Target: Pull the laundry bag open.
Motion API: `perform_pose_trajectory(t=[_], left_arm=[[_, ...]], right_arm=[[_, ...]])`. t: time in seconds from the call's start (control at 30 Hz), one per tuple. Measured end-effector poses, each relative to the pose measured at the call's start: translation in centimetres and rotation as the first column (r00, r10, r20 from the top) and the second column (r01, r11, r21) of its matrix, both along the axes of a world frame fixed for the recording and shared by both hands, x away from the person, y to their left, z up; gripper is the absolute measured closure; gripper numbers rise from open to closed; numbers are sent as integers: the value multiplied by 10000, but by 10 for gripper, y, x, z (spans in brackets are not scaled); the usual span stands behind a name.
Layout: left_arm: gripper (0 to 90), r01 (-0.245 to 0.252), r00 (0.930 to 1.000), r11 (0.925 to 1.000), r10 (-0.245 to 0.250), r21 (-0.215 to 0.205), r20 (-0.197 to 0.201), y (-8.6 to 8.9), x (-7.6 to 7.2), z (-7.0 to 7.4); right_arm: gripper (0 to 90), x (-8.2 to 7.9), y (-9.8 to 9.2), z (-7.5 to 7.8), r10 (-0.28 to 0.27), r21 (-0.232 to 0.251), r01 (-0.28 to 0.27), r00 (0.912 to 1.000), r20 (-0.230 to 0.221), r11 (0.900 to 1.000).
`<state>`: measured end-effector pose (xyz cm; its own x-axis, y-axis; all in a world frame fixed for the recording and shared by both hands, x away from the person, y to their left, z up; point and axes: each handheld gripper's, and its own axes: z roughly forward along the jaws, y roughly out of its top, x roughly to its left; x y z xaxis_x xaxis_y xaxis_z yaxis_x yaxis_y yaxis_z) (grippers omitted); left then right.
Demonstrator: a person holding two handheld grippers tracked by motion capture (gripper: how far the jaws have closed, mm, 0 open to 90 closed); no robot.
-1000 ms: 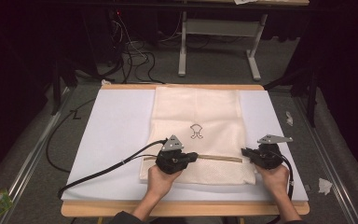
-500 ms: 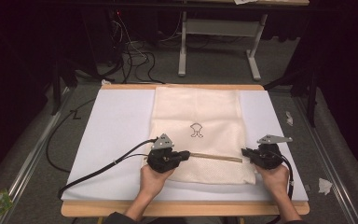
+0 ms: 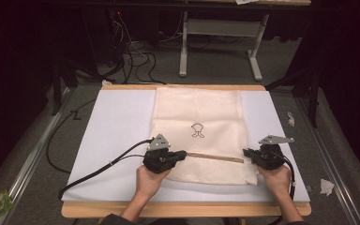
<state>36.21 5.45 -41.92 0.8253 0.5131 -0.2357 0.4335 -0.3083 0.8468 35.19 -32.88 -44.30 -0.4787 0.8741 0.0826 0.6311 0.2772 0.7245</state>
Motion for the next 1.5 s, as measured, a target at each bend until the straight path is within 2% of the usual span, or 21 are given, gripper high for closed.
perform_pose_trajectory(t=[0.6,1.17,1.5], left_arm=[[873,-339,9994,9992,340,-210,72,19,0,3],[874,-370,9991,9993,372,-80,226,22,-2,5],[874,-631,9978,9976,636,-276,204,35,-2,7]], right_arm=[[879,0,-2,0,-77,-42,77,10000,11,10000],[879,0,-2,1,-71,-86,72,10000,14,9999],[879,0,-4,1,-148,-85,148,9999,-31,9999]])
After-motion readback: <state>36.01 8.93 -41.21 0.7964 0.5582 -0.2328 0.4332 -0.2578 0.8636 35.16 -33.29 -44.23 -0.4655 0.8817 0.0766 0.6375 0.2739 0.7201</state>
